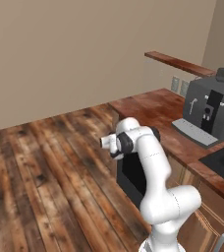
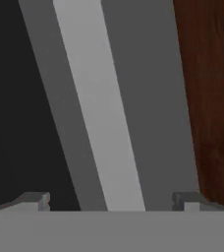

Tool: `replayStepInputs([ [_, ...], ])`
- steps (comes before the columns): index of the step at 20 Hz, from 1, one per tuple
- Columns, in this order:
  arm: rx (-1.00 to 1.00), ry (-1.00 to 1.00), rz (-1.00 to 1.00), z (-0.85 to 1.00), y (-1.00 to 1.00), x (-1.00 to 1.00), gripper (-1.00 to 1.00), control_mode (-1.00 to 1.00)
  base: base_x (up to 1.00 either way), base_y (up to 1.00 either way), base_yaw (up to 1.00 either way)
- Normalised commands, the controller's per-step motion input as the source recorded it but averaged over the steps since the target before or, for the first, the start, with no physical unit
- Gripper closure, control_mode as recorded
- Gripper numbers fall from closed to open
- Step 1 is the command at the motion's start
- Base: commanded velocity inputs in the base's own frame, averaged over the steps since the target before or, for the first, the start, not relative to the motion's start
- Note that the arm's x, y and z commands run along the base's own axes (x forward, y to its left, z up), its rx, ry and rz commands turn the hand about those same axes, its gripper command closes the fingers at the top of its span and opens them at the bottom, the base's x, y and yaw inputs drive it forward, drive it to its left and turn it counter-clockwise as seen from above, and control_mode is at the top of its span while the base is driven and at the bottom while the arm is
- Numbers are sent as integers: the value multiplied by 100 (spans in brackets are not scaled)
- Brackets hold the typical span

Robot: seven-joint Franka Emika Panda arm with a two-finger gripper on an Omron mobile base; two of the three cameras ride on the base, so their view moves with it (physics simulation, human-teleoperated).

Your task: Open the dishwasher door and pull out the top rack.

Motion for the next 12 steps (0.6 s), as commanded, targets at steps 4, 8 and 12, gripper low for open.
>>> replayStepInputs([
  [4, -3, 1, 0, -27, -21, 33, -100, -100, 0, 0, 0],
  [8, -3, 1, 0, -27, -20, 31, -100, -100, 0, 0, 0],
  [12, -4, 1, 0, -24, -19, 27, -100, -100, 0, 0, 0],
])
